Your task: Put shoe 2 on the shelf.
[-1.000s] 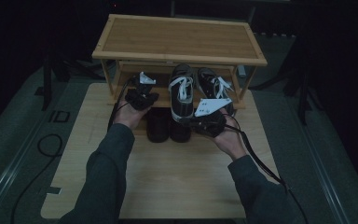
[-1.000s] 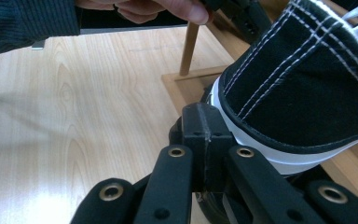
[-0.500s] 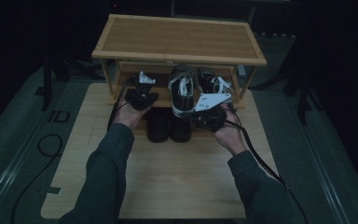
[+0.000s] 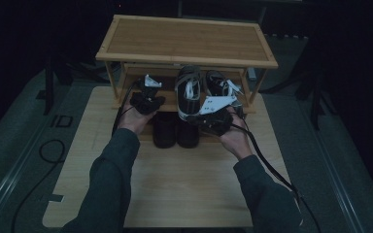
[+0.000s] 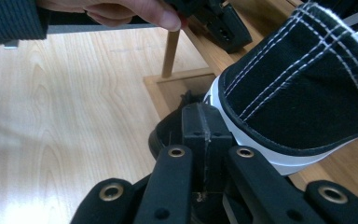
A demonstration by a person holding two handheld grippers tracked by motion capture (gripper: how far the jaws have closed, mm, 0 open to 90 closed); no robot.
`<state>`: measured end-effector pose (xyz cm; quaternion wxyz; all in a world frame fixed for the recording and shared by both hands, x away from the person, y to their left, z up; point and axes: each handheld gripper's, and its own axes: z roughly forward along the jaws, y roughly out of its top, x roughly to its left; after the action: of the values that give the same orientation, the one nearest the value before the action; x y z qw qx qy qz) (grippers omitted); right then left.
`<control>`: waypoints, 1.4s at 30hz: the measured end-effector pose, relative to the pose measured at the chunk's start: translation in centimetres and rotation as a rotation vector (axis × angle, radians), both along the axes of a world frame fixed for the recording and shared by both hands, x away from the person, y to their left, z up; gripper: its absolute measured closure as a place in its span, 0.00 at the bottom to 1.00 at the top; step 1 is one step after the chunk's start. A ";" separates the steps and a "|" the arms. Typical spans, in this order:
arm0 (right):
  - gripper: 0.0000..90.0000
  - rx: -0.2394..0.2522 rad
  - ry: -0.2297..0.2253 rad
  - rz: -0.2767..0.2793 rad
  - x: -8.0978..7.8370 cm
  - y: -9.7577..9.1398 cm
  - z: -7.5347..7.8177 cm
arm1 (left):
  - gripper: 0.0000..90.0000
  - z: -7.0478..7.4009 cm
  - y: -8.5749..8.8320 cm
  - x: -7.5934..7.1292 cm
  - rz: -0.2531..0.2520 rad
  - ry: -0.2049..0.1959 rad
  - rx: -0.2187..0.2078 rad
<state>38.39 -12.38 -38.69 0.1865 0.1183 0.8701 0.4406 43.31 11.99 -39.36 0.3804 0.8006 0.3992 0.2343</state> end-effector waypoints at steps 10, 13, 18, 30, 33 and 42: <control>1.00 -0.001 -0.026 -0.070 0.8 0.3 0.4 | 1.00 0.0 0.0 0.0 -0.003 -0.001 -0.001; 1.00 0.002 -0.009 -0.078 1.2 0.4 -0.1 | 1.00 -0.1 0.1 0.0 -0.007 -0.001 -0.013; 1.00 -0.002 -0.026 -0.083 1.1 0.7 -0.1 | 1.00 -0.1 0.1 0.0 -0.004 -0.003 -0.011; 1.00 -0.007 -0.027 -0.102 1.1 1.3 -0.1 | 1.00 0.0 -0.1 0.0 0.003 0.000 0.005; 1.00 -0.005 -0.027 -0.109 1.2 1.3 -0.1 | 1.00 0.0 -0.2 0.0 0.004 -0.001 0.005; 1.00 -0.017 -0.041 -0.137 1.3 1.5 -0.2 | 1.00 0.1 -0.2 0.0 0.006 0.000 0.005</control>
<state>39.67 -10.84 -38.93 0.2347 0.1670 0.8597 0.4219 43.29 11.82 -39.30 0.3776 0.8005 0.4009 0.2363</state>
